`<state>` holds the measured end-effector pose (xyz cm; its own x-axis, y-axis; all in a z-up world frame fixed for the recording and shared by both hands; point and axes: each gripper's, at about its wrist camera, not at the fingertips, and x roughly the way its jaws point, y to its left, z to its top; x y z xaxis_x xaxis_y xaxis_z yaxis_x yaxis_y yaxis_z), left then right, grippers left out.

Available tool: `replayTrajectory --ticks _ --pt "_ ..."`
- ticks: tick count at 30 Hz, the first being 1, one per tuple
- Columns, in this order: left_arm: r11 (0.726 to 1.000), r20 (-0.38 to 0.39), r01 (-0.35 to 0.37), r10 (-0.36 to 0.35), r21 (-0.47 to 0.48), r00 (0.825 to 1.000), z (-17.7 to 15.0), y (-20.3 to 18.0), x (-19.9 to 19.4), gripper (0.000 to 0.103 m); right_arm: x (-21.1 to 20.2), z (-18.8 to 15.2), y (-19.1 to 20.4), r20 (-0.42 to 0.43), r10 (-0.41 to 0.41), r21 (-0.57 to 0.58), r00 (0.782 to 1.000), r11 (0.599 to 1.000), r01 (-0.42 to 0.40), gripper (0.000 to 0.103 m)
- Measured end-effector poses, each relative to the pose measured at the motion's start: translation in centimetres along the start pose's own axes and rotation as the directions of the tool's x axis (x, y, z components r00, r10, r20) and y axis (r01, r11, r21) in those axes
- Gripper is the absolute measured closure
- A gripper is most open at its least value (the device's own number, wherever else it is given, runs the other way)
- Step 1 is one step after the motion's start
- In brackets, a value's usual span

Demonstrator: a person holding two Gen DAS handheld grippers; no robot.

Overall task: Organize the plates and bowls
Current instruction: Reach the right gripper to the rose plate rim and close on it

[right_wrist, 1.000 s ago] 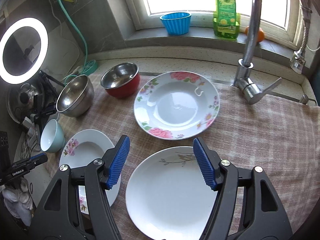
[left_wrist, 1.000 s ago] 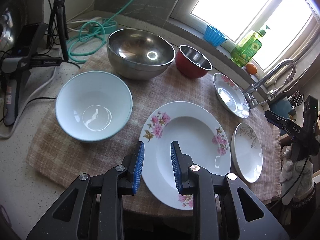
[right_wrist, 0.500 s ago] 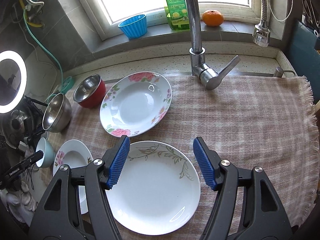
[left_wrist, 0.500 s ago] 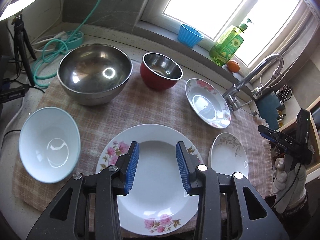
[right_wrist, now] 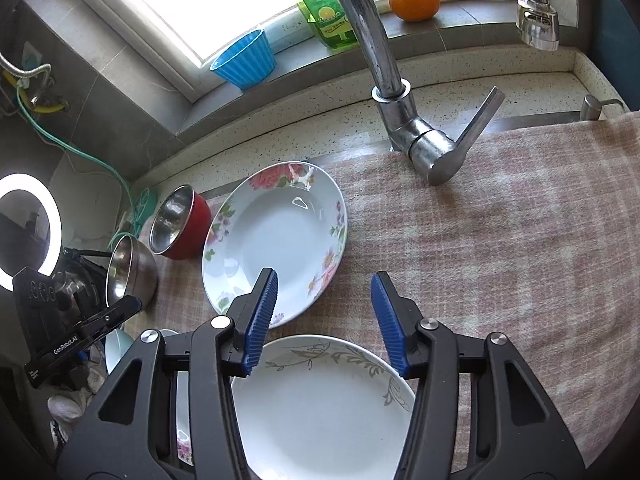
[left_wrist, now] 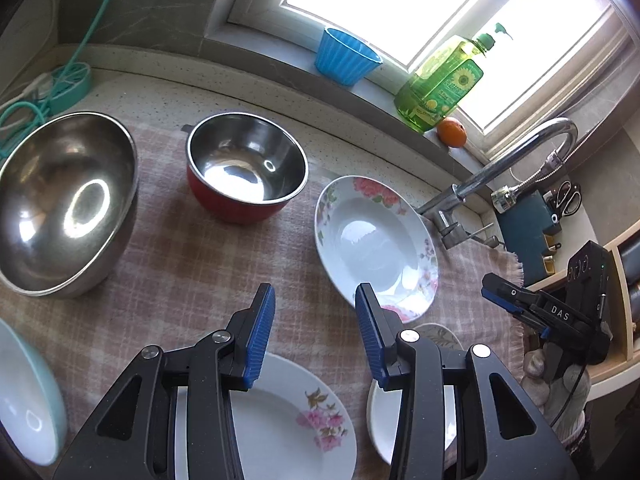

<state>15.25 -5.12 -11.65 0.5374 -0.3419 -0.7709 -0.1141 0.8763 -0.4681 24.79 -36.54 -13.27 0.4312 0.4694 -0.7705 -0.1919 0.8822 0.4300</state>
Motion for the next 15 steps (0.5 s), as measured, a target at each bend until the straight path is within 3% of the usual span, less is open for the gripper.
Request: replayTrajectory --ticks 7,12,15 --pt "0.999 -0.077 0.005 -0.008 -0.047 0.997 2.7 0.3 4.7 0.065 2.8 1.5 -0.9 -0.023 0.014 0.047 1.0 0.999 -0.013 0.064" --pt "0.998 -0.111 0.011 -0.018 -0.068 0.994 3.3 0.6 6.4 0.066 4.6 2.6 -1.5 -0.041 0.017 0.065 0.999 0.998 -0.014 0.068" --pt "0.997 -0.125 0.013 -0.024 -0.082 0.992 3.7 0.8 7.2 0.066 5.6 3.1 -1.5 -0.055 0.009 0.061 0.998 0.998 -0.006 0.076"
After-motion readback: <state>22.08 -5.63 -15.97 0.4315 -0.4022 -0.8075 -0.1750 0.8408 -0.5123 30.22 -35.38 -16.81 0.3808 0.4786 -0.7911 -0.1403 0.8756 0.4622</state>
